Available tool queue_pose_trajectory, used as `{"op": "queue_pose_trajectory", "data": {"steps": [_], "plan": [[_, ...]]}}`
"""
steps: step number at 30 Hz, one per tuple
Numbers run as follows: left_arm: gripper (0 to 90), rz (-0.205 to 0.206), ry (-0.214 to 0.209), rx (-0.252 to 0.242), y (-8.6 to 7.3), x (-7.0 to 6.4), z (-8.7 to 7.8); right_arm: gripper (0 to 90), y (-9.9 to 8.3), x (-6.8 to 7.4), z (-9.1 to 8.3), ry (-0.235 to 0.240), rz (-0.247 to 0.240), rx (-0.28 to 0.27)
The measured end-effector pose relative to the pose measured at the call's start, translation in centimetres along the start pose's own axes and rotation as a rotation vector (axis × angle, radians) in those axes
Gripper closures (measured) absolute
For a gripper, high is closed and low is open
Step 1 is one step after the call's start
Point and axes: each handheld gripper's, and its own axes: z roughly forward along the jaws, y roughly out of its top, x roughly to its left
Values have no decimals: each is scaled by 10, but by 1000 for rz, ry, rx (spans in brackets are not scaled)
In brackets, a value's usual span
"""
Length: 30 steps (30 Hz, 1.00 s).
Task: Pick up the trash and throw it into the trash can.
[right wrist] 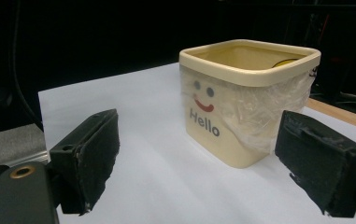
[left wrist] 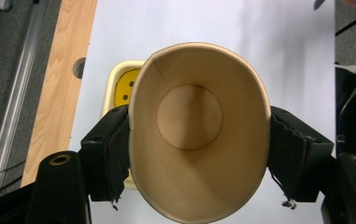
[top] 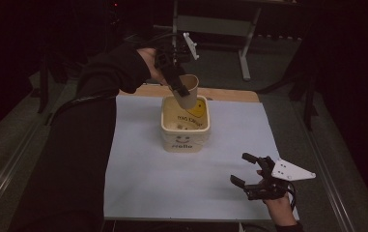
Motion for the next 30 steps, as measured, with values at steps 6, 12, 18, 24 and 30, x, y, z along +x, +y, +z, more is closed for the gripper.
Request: {"op": "queue_pose_trajectory", "data": {"steps": [6,12,18,24,30], "plan": [[302,-7,-10,-1,-2,4,11,135,0,0,0,2,0,3],[300,-19,-21,15,-4,8,25,134,0,0,0,1,-3,5],[286,-21,-24,34,-6,11,33,135,0,0,0,3,-4,5],[280,-23,-34,52,-6,12,43,135,0,1,0,4,-4,6],[267,-29,-40,65,-11,12,56,135,0,1,0,7,-6,8]]}}
